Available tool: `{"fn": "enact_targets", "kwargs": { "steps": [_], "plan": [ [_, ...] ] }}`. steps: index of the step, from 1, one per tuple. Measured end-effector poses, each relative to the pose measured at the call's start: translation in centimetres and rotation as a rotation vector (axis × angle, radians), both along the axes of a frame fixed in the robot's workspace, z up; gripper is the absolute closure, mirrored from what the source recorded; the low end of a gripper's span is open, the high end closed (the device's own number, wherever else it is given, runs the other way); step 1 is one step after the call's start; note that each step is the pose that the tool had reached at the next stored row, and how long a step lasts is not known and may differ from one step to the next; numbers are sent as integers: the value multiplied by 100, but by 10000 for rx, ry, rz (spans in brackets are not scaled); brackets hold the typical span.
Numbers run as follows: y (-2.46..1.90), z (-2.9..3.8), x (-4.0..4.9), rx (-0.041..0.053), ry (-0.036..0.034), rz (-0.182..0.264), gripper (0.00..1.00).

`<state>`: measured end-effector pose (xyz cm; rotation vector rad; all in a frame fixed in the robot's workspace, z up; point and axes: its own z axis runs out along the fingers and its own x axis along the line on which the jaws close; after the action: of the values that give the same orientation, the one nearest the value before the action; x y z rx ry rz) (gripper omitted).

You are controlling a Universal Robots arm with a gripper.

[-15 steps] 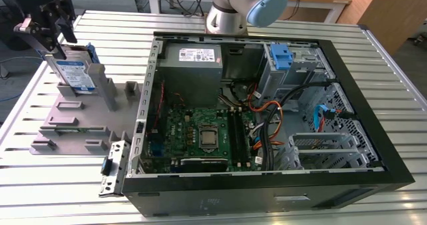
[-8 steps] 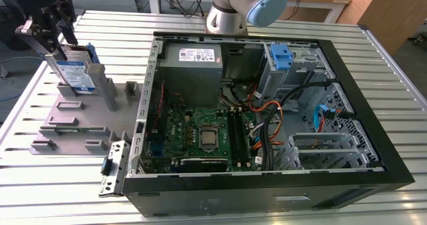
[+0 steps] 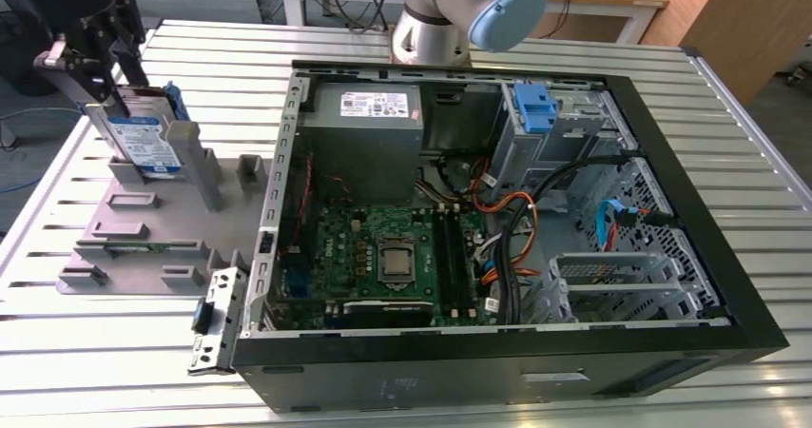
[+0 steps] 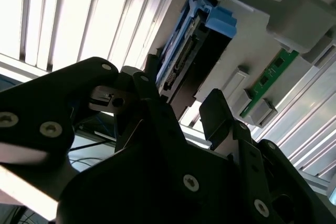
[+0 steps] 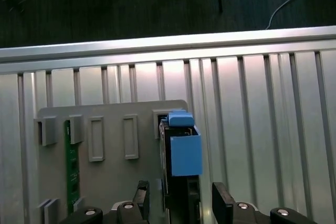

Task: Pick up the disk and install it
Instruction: 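Pick up the disk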

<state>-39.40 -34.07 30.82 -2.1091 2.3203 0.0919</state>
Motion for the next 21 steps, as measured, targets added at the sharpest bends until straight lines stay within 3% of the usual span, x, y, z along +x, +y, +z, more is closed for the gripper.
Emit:
{"fn": "enact_targets", "kwargs": {
  "steps": [5, 12, 15, 21],
  "plan": [
    [31, -17, -2, 1, -1, 333, 41],
    [35, -38, -6, -6, 2, 790, 41],
    [35, -41, -6, -6, 0, 773, 41],
    [33, -48, -3, -6, 0, 207, 41]
  ]
}}
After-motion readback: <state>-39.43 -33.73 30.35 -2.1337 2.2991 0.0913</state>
